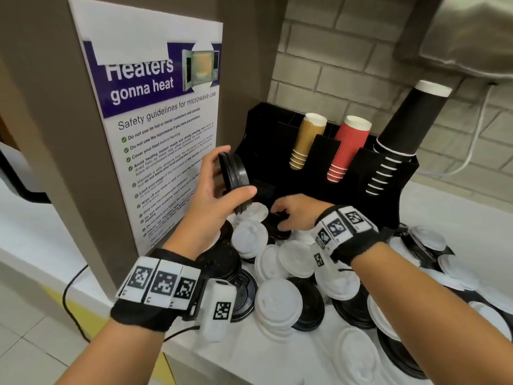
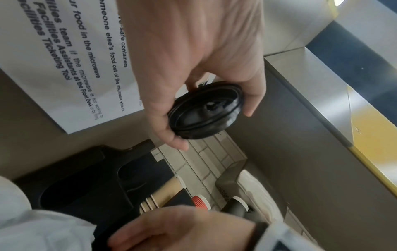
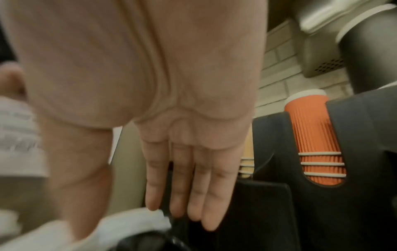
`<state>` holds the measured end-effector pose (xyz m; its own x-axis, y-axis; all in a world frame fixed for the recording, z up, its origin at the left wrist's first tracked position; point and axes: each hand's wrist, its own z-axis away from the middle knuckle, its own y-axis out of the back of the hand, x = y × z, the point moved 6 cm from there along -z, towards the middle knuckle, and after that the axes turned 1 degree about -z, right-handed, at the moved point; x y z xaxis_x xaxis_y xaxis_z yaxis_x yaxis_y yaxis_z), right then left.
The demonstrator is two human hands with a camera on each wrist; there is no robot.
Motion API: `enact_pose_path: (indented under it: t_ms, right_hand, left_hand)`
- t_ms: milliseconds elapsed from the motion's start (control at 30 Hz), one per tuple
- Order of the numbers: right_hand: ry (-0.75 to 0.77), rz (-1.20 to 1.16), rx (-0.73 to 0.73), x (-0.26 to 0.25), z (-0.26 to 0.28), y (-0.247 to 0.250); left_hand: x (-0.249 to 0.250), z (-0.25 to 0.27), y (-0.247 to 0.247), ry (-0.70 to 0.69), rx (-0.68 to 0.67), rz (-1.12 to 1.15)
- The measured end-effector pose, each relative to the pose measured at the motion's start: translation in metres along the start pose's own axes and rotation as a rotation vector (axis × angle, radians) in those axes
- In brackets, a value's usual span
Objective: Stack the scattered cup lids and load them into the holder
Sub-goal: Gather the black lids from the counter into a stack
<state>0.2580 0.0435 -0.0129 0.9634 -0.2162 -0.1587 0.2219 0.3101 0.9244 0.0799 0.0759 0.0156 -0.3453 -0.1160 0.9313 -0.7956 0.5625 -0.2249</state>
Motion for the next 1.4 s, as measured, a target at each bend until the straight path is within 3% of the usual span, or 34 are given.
enact_pose_path:
  t_ms: [100,333,500,667,867,1033,1233,1400]
  right_hand:
    - [-0.036,0.079,-0.099,0.000,-0.011,-0.013]
    - [0.030,0.233,-0.014,-0.014,-0.020,-0.009]
    - [0.010,0.370,-0.060,-0.018,-0.019,-0.017]
    - [0.003,0.372,0.020,-0.014,-0.022,-0.019]
    - [0.029,0.274,0.220,-0.015,-0.019,0.001]
    - [0.036,0.044,0.315,-0.012,0.007,0.031]
    - [0.246,-0.725,0.504,-0.034,0.065,0.045]
    - [0.311,-0.898,0.556,-0.046,0.088,0.024]
  left_hand:
    - [-0.006,0.001,-0.001,0.092,-0.012,0.093]
    - [-0.007,0.004,-0.001,0.123,-0.031,0.115]
    - [-0.012,0.002,-0.002,0.116,-0.039,0.079]
    - [-0.014,0.002,-0.004,0.102,-0.036,0.070]
    - [-0.022,0.001,0.000,0.112,0.021,0.051]
    - [-0.029,0.001,0.003,0.150,0.067,0.040]
    - [-0.032,0.000,-0.010,0.171,0.076,0.140]
    - [-0.022,0.003,-0.026,0.187,-0.013,0.197]
